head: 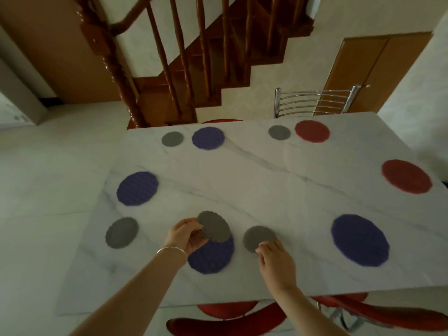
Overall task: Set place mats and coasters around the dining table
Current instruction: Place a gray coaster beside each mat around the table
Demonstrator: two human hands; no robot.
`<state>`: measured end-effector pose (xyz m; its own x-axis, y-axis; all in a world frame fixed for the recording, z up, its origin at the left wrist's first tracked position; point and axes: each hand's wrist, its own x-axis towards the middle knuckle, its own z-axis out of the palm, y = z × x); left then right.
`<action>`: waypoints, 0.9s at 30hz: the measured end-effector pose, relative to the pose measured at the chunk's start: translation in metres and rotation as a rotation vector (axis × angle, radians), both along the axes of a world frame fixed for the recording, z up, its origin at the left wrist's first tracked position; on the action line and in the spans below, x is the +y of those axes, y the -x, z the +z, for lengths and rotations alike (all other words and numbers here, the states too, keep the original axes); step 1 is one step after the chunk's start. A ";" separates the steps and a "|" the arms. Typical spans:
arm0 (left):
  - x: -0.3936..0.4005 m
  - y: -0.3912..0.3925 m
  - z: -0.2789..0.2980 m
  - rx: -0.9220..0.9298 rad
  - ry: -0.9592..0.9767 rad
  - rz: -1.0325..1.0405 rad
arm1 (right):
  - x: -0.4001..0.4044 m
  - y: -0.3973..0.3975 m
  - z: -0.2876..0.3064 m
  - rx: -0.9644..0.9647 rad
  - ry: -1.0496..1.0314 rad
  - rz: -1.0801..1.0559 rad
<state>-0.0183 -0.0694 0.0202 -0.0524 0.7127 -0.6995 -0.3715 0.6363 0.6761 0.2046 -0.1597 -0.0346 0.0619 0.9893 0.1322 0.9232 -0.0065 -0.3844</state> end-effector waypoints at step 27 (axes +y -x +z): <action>0.023 -0.059 0.026 -0.127 -0.040 -0.150 | 0.015 -0.033 0.061 0.194 -0.011 -0.132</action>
